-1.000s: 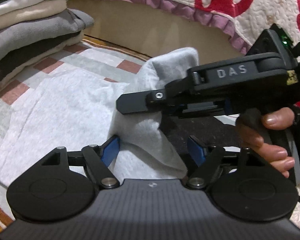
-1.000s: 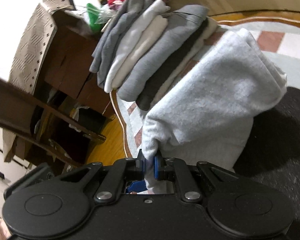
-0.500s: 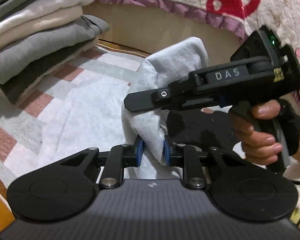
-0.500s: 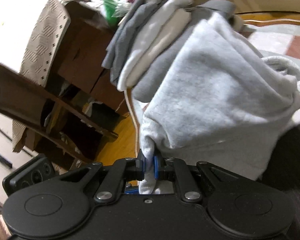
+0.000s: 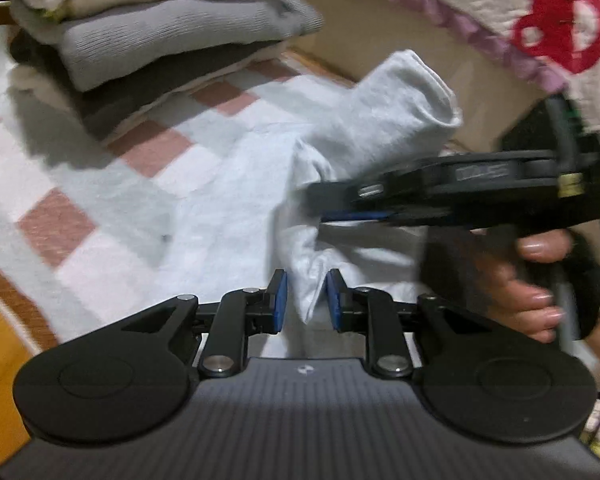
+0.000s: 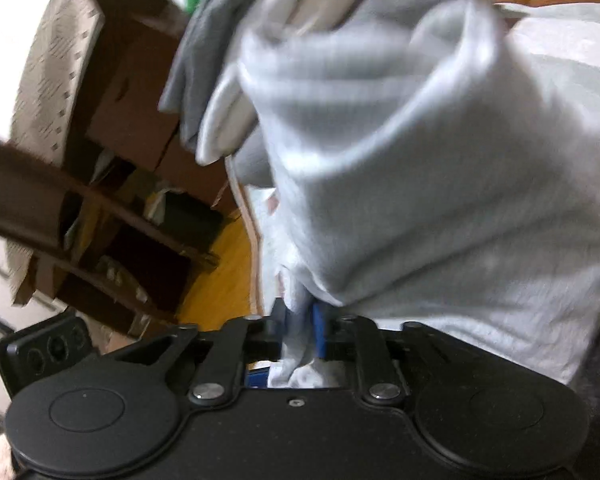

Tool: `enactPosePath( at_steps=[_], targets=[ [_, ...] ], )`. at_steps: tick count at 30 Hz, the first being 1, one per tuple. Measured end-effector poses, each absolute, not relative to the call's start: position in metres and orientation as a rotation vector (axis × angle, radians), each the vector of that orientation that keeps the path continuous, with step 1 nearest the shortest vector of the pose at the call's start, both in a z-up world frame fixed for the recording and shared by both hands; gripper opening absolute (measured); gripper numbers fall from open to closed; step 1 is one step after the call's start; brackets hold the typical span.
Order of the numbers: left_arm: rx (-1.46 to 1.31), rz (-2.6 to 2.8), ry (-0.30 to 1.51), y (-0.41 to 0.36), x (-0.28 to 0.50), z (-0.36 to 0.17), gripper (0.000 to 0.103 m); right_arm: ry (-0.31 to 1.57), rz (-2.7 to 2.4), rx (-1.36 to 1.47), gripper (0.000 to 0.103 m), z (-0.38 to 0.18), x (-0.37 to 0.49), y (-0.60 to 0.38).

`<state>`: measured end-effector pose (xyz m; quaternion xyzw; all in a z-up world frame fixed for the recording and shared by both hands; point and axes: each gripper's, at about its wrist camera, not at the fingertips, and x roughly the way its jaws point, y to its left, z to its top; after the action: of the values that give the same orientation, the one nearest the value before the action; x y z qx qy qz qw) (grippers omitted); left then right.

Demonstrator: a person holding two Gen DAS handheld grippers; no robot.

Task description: Fold clothes

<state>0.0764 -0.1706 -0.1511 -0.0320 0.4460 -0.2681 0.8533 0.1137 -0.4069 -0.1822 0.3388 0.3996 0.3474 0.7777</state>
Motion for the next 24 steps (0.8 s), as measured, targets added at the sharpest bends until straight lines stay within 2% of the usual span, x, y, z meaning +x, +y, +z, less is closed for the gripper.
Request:
enactPosePath(
  at_steps=[3, 5, 7, 12, 19, 24],
  targets=[
    [-0.123, -0.515, 0.958, -0.154, 0.084, -0.152, 0.023, 0.824, 0.698, 0.705, 0.031, -0.165, 0.115, -0.428],
    [-0.199, -0.492, 0.958, -0.14, 0.085, -0.149, 0.025, 0.744, 0.663, 0.73, 0.038, -0.15, 0.113, -0.455],
    [-0.249, -0.461, 0.952, -0.128, 0.085, -0.144, 0.027, 0.693, 0.586, 0.69, 0.039, -0.14, 0.111, -0.477],
    [-0.358, -0.471, 0.925, -0.112, 0.078, -0.133, 0.044, 0.639, 0.395, 0.501, 0.042, -0.125, 0.098, -0.512],
    [-0.31, -0.51, 0.971, -0.131, 0.086, -0.15, 0.056, 0.668, 0.419, 0.463, 0.042, -0.123, 0.099, -0.517],
    [-0.273, -0.501, 1.034, -0.143, 0.095, -0.171, 0.058, 0.717, 0.483, 0.339, 0.042, -0.126, 0.097, -0.493]
  ],
)
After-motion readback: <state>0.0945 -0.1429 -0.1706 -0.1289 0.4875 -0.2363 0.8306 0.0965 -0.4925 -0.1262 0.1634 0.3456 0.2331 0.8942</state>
